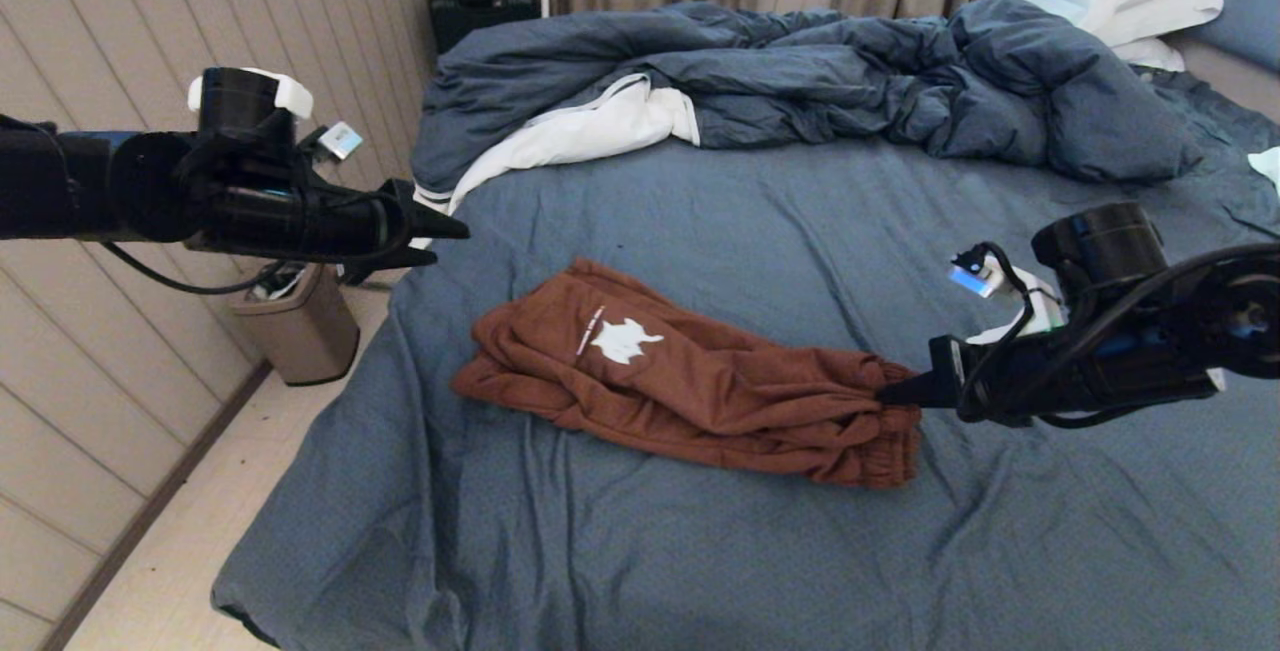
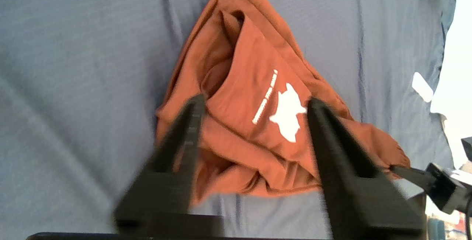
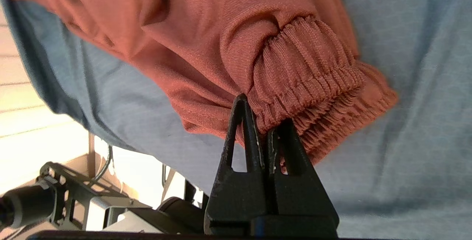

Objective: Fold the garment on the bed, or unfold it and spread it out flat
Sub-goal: Fold the brown shorts

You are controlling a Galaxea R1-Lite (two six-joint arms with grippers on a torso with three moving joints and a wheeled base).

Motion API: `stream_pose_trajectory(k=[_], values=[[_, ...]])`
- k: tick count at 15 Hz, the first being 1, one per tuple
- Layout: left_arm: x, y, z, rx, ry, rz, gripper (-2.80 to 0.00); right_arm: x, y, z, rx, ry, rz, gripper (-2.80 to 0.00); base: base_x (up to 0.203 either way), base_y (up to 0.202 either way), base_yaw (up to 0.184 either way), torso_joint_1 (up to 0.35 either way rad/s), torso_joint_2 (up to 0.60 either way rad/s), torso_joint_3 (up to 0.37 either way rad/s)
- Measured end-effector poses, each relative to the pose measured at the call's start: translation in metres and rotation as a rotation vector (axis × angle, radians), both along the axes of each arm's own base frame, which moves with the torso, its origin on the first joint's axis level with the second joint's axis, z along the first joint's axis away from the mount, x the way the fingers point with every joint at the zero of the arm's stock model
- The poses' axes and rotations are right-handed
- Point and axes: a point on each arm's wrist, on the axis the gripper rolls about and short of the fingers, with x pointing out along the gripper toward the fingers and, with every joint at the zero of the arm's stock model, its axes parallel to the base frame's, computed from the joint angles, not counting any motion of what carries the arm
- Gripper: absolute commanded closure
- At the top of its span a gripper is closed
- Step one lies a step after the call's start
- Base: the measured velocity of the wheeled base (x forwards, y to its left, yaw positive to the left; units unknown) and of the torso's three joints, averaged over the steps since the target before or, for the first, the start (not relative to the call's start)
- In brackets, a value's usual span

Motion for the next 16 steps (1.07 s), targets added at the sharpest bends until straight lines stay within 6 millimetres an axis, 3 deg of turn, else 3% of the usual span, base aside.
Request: stream_pose_trajectory(k=[4, 5, 10, 16], values=[[-0.037, 0.005, -0.008, 0.009, 0.063, 0.006, 0.00, 0.000, 0.004, 0.001, 0.001, -0.001, 0.010, 0.00, 0.000, 0.000, 0.000, 0.000, 0.00, 0.000], [-0.045, 0.006, -0.011, 0.010, 0.070, 0.007, 0.00, 0.000, 0.005, 0.001, 0.002, -0.002, 0.012, -2.80, 0.000, 0.000, 0.000, 0.000, 0.00, 0.000], [-0.068, 0.009, -0.012, -0.009, -0.012, 0.008, 0.00, -0.001, 0.005, 0.005, 0.004, -0.014, 0.009, -2.80, 0.000, 0.000, 0.000, 0.000, 0.00, 0.000], [-0.079, 0.011, -0.016, -0.012, 0.004, 0.003, 0.00, -0.004, 0.002, 0.015, 0.002, -0.051, -0.003, -2.80, 0.000, 0.000, 0.000, 0.000, 0.00, 0.000]])
